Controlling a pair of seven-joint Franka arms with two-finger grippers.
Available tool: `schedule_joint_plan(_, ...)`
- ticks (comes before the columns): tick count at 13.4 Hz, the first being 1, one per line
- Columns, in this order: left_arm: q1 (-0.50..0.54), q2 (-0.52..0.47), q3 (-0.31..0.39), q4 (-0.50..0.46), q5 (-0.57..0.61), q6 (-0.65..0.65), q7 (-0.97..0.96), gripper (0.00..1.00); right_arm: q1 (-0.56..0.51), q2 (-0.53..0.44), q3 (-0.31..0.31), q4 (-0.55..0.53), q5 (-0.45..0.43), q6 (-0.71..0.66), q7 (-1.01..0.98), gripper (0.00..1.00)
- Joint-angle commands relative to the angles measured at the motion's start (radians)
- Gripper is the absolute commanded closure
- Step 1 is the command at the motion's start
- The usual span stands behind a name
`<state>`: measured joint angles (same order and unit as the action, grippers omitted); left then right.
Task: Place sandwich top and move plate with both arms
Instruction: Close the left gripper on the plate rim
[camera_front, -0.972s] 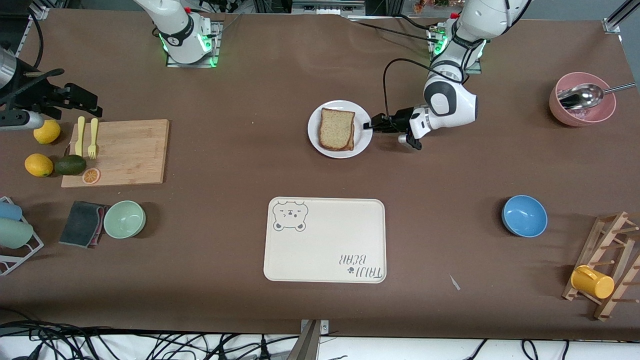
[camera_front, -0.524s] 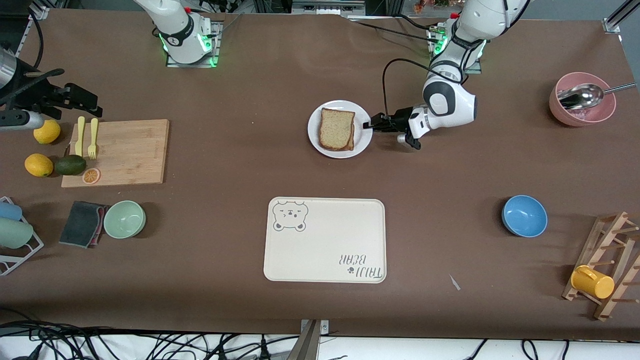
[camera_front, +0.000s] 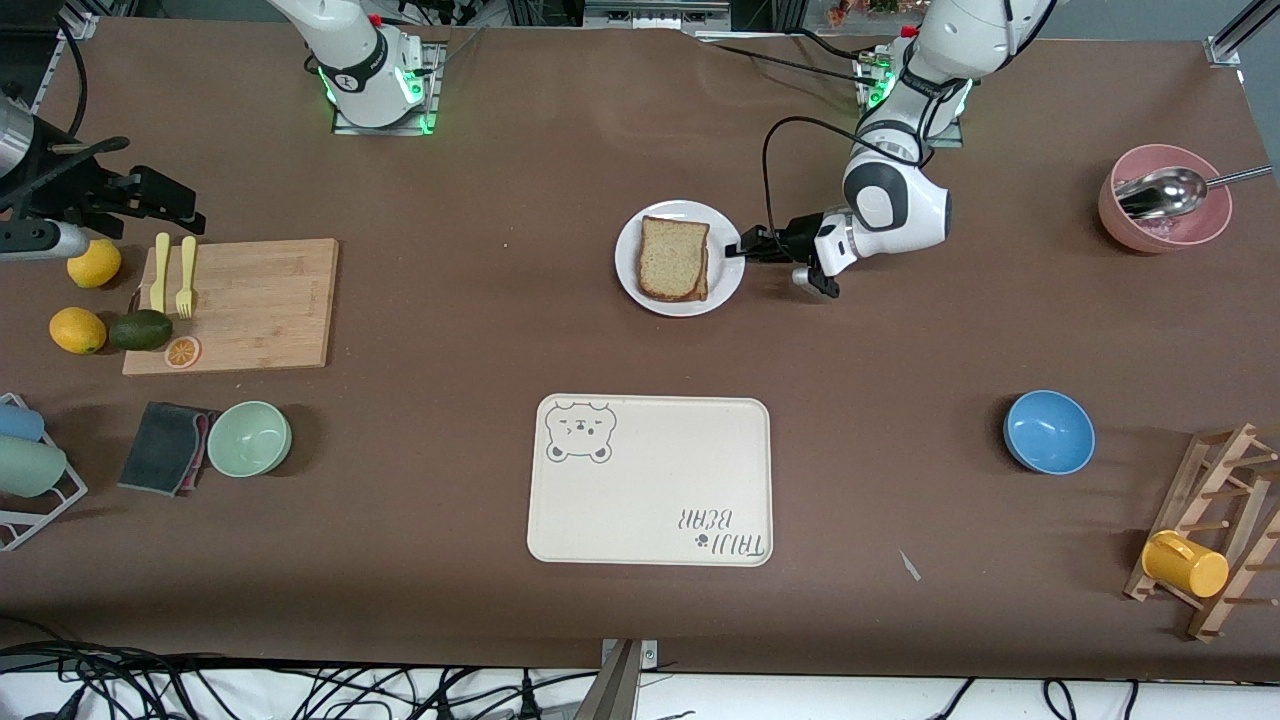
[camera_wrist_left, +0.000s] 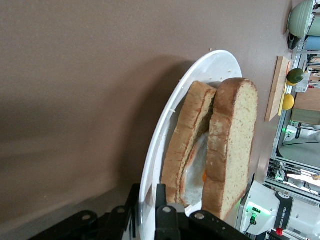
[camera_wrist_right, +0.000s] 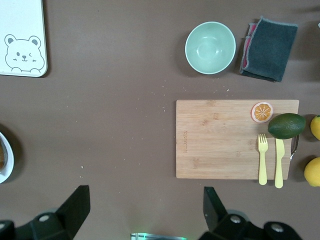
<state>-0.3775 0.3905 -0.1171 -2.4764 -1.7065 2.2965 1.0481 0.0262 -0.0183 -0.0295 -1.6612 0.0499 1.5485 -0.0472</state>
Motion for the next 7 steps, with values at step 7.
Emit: schedule_joint_plan(7,-0.011,0.004,-0.004,0.002,-0.054,0.012,0.036,1.0,0.001,0.001,0.003,0.023,0.002,-0.033,-0.011,0.0)
